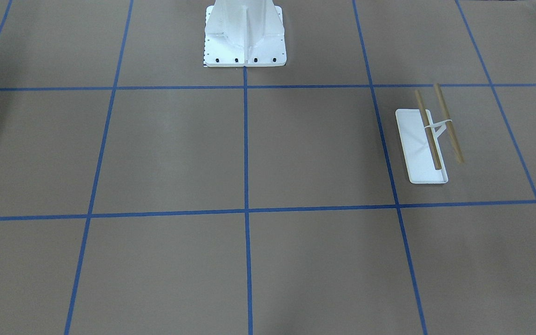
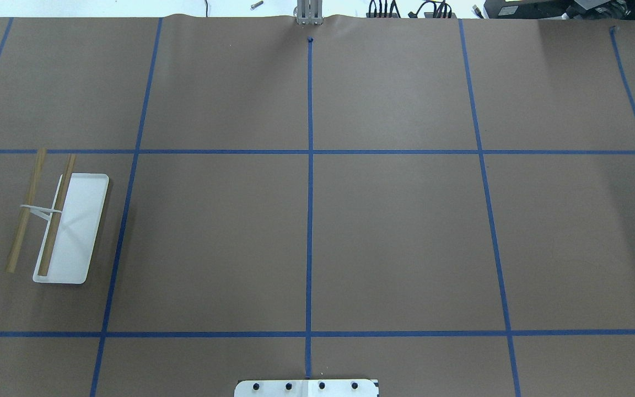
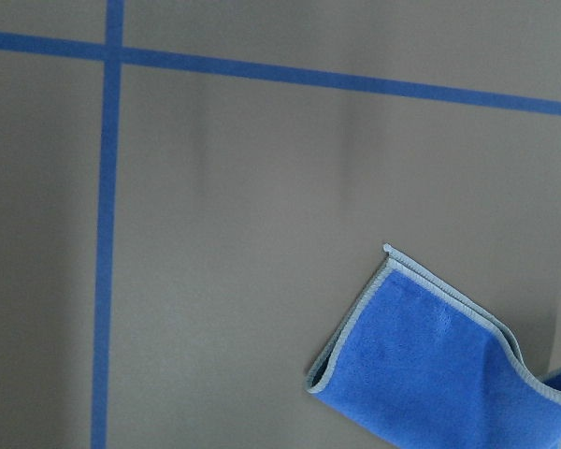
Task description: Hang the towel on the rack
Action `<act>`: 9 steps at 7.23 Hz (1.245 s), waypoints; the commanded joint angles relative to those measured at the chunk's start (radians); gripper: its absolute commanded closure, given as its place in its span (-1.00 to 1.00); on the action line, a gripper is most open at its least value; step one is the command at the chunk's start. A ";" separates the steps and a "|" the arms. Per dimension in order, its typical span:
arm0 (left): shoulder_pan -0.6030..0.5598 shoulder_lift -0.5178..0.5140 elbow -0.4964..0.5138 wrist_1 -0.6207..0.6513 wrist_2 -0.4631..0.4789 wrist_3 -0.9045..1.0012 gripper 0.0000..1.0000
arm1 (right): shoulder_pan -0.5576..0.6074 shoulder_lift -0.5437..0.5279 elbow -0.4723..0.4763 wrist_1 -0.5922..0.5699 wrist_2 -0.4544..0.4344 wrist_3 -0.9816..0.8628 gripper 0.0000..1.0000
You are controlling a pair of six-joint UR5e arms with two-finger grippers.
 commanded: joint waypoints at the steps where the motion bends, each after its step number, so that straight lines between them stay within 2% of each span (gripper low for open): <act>1: 0.001 -0.006 -0.001 -0.001 0.000 -0.003 -1.00 | 0.069 0.014 -0.098 0.022 0.060 -0.162 -1.00; 2: 0.002 -0.006 0.003 -0.003 0.000 -0.003 -1.00 | 0.083 0.012 -0.183 0.136 0.052 -0.169 -1.00; 3: 0.002 -0.006 0.011 -0.001 0.000 -0.002 -1.00 | 0.083 0.047 -0.356 0.318 0.051 -0.164 -1.00; 4: 0.001 -0.006 0.000 -0.001 -0.002 -0.003 -1.00 | 0.085 0.108 -0.506 0.410 0.054 -0.172 -1.00; 6: 0.002 -0.011 0.005 -0.001 0.000 -0.005 -1.00 | 0.091 0.119 -0.577 0.416 0.048 -0.172 -1.00; 9: 0.002 -0.015 0.003 -0.001 -0.002 -0.005 -1.00 | 0.164 0.078 -0.587 0.404 0.051 -0.173 -1.00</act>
